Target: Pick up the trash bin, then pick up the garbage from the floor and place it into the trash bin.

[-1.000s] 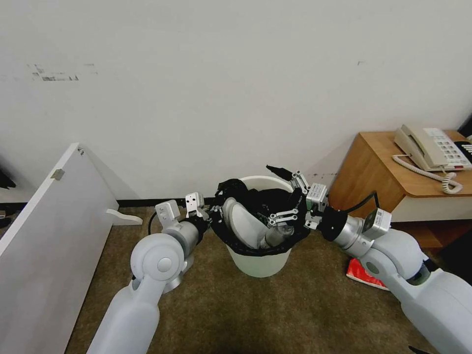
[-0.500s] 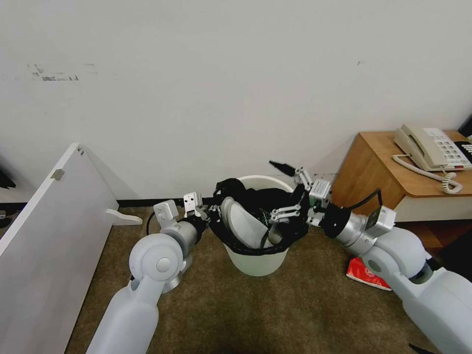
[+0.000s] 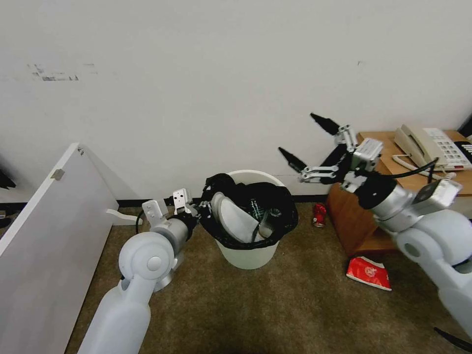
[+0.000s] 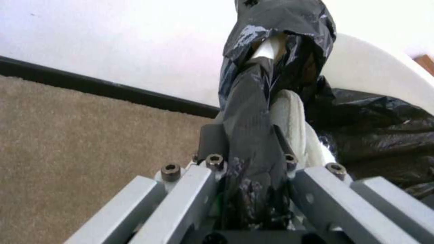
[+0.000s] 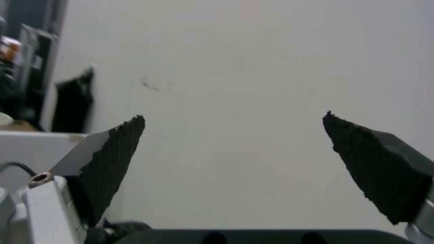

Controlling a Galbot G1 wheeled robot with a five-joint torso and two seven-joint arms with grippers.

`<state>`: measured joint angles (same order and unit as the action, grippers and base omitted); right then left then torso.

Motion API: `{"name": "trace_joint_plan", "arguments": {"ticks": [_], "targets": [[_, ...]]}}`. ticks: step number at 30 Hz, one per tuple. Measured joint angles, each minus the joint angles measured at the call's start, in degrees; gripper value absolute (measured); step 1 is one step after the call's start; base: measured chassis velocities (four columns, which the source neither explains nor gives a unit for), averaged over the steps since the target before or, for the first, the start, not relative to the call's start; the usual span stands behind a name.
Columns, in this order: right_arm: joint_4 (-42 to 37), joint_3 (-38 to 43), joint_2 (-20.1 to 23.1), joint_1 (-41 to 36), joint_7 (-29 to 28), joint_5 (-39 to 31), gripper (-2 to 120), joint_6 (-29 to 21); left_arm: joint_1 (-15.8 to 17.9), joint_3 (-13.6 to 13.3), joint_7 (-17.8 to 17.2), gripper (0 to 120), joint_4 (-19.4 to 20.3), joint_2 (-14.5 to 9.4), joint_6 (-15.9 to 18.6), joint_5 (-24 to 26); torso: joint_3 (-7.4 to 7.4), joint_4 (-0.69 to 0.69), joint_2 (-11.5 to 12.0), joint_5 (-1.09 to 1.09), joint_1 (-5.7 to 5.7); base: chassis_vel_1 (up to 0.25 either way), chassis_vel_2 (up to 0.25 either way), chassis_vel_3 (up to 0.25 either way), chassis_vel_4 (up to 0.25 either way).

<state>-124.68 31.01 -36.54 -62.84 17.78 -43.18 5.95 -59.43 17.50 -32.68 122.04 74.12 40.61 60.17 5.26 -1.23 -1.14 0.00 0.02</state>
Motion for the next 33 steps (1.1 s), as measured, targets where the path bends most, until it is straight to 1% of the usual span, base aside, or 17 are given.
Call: {"name": "trace_joint_plan", "arguments": {"ticks": [4, 7, 9, 10, 11, 13, 15, 26, 33], "targets": [[-0.01, 1.82, 1.5, -1.72, -0.8, 0.46, 100, -0.87, 0.13, -0.07, -0.02, 4, 0.04, 0.05, -0.02, 0.0, 0.0, 0.0, 0.01, 0.0, 0.0, 0.0, 0.0, 0.0, 0.0], [0.02, 3.22, 3.12, -4.46, -2.93, 2.04, 100, -3.0, 0.09, -0.07, -0.02, 4, 0.09, 0.01, -0.09, 0.0, 0.0, 0.0, 0.0, 0.0, 0.0, 0.0, 0.0, 0.0, 0.0], [0.05, 3.27, 3.18, -4.63, -3.07, 2.18, 100, -3.15, 0.08, -0.06, -0.02, 4, 0.1, -0.01, -0.09, 0.0, 0.0, 0.0, 0.0, 0.0, 0.0, 0.0, 0.0, 0.0, 0.0], [0.44, 3.64, 3.63, -6.02, -3.71, 3.42, 100, -4.12, -0.06, 0.06, -0.02, 4, 0.37, -0.27, -0.13, -0.01, 0.0, 0.0, 0.0, 0.0, 0.0, 0.0, 0.0, 0.0, 0.0], [0.44, 3.64, 3.63, -6.02, -3.71, 3.42, 100, -4.12, -0.06, 0.06, -0.02, 4, 0.37, -0.27, -0.13, -0.01, 0.0, 0.0, 0.0, 0.0, 0.0, 0.0, 0.0, 0.0, 0.0], [0.65, 3.72, 4.02, -7.74, -4.48, 4.09, 100, -6.11, -0.24, 0.34, 0.0, 4, 0.7, -0.62, -0.16, 0.01, 0.0, 0.0, 0.0, 0.0, 0.0, 0.0, 0.0, 0.0, 0.0], [0.84, 3.27, 4.15, -8.52, -4.84, 4.36, 100, -6.4, -0.32, 0.42, 0.01, 4, 0.87, -0.74, -0.17, 0.04, 0.0, 0.0, 0.0, 0.0, 0.0, 0.0, 0.0, 0.0, 0.0], [3.97, -0.8, 3.81, -13.74, -6.17, 7.25, 100, -5.68, -0.76, 0.53, 0.06, 4, 1.36, -0.7, -0.38, 0.05, 0.0, 0.0, 0.0, 0.0, 0.0, 0.0, 0.0, 0.0, 0.0], [6.46, -2.74, 3.46, -14.88, -6.25, 9.01, 100, -4.56, -0.89, 0.48, 0.08, 4, 1.49, -0.62, -0.42, -0.07, 0.0, 0.0, 0.0, 0.0, 0.0, 0.0, 0.0, 0.0, 0.0]]}}
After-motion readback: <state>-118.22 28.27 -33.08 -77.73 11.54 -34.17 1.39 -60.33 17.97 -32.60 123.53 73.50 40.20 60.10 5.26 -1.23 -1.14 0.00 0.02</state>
